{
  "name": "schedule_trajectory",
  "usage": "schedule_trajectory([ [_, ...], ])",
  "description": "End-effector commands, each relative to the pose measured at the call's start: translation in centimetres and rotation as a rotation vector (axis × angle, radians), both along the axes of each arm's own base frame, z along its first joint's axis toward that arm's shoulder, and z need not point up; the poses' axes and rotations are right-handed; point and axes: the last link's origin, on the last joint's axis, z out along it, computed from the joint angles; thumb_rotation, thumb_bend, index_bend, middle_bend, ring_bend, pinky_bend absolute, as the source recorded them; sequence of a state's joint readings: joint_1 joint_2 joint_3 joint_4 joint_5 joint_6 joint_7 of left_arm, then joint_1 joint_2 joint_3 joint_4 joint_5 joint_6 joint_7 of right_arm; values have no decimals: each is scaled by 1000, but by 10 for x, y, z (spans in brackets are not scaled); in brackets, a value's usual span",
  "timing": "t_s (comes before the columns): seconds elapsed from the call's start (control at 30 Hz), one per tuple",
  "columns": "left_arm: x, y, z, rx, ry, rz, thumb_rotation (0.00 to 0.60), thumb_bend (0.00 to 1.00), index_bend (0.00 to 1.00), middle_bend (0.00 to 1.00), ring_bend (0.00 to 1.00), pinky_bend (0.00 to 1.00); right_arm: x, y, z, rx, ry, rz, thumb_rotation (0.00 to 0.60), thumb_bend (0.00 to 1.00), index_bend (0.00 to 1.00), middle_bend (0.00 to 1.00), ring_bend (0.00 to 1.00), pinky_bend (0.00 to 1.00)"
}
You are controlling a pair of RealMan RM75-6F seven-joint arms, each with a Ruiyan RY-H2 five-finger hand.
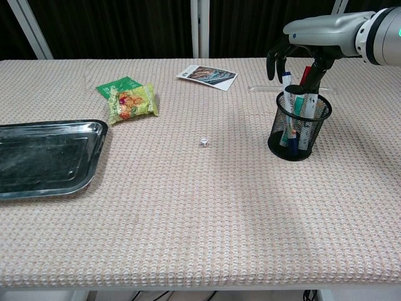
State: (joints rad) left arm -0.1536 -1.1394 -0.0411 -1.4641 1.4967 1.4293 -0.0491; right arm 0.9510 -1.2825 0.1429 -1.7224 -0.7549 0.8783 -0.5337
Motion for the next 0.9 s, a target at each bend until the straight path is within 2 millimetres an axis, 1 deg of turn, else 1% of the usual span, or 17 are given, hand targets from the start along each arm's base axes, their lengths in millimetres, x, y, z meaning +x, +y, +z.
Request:
schedule_trajectory([
  [0.03,-1,0,-1,-4,0,3,600,91,39,0,0,42,0,0,0,-6,-5,1,600,327,401,417,16,0],
  [0.27,-2,2,-2,-18,2,12,600,91,39,0,0,41,-3,0,0,-8,15,0,600,327,413,425,16,0],
  [0.5,-3,1,-3,-30,2,17,600,93,40,0,0,41,-5,2,3,-22,-7,-3,600,327,420,426,16,0],
  [0.9,-2,0,-4,-44,3,21,600,93,41,0,0,39,-7,14,10,-14,-21,16,600,327,425,434,16,0],
])
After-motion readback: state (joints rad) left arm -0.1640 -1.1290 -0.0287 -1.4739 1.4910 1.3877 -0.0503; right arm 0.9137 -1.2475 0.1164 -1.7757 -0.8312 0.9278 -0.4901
